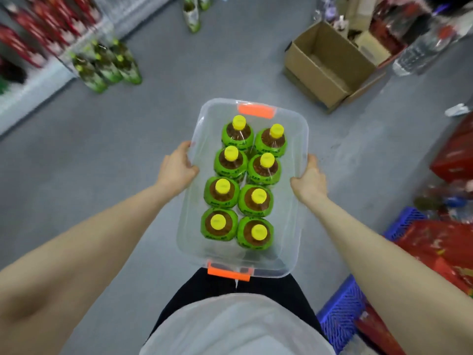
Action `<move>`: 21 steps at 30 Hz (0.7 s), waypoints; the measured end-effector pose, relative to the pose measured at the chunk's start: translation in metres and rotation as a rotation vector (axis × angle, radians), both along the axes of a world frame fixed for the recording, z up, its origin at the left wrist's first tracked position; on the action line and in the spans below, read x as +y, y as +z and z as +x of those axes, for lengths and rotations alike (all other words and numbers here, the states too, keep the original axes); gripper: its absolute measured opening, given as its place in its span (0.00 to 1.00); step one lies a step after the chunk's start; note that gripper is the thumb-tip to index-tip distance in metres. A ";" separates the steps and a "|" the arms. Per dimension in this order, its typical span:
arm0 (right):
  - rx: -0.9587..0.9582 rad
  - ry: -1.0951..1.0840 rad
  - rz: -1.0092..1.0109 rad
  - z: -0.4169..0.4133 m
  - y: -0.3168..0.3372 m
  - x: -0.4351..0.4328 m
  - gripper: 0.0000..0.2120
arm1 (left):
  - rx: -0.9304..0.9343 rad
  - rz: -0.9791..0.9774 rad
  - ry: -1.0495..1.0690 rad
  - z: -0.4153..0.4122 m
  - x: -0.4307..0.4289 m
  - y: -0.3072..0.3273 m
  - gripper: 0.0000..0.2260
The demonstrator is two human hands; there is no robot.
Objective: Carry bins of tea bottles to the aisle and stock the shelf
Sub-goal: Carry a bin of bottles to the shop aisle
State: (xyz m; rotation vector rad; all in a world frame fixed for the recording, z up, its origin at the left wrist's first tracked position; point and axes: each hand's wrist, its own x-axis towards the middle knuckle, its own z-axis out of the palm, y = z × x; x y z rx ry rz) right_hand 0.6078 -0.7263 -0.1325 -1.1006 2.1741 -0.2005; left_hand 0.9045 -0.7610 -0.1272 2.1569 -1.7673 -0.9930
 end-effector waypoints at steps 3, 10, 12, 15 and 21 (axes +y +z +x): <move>-0.025 0.158 -0.026 0.017 0.003 -0.080 0.25 | -0.011 0.006 0.137 0.018 -0.038 0.002 0.28; 0.011 0.534 -0.055 0.104 0.017 -0.260 0.25 | 0.059 0.015 0.469 0.089 -0.120 -0.016 0.28; 0.010 0.592 -0.057 0.139 0.014 -0.301 0.24 | 0.075 0.013 0.516 0.119 -0.150 -0.023 0.28; 0.008 0.642 -0.043 0.193 0.014 -0.355 0.23 | 0.057 0.022 0.574 0.166 -0.194 -0.030 0.28; -0.015 0.754 0.006 0.299 0.004 -0.457 0.26 | -0.004 0.025 0.691 0.256 -0.269 -0.024 0.29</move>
